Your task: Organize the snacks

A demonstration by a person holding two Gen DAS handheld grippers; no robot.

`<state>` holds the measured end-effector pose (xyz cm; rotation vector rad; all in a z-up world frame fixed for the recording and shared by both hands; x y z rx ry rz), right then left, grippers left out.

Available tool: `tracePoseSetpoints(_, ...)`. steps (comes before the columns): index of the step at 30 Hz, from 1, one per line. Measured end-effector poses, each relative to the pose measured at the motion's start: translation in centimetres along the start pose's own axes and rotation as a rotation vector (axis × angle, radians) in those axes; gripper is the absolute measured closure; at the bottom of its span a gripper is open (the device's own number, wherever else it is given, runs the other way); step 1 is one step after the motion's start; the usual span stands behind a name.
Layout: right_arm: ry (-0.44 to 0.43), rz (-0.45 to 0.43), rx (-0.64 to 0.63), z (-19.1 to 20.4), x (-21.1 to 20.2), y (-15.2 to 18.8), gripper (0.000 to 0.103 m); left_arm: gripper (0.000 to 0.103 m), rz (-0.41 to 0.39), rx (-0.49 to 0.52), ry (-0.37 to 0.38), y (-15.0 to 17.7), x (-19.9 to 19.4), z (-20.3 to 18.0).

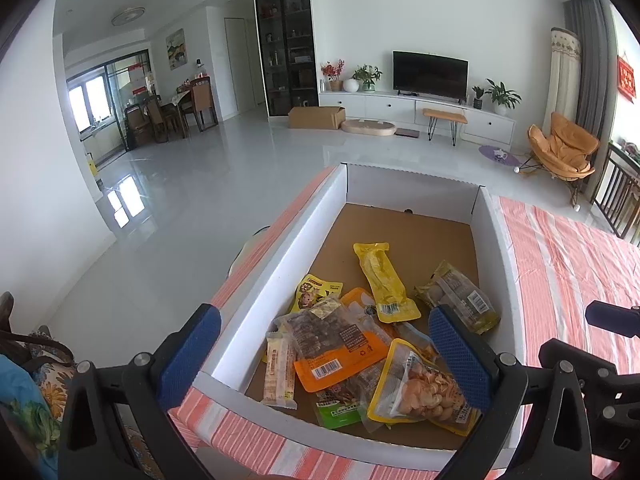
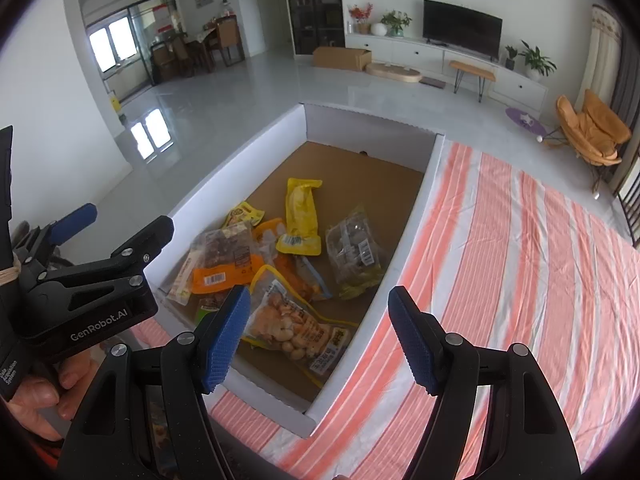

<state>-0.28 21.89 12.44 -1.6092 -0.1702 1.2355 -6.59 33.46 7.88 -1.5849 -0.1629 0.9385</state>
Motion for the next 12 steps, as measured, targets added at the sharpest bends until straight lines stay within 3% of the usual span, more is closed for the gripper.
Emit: tracePoseSetpoints(12, 0.003, 0.013, -0.011, -0.03, 0.21, 0.09, 0.028, 0.000, 0.002, -0.014, 0.033, 0.21, -0.18, -0.21)
Point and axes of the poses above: each gripper's, at about its wrist camera, not at the fingertips, and x roughly the way its jaws point, z to its left, y to its underside, the point moved 1 cm from there along x, roughly the way its jaws point, and after that the axes turned 13 degrees about -z, right-handed, at the moved point
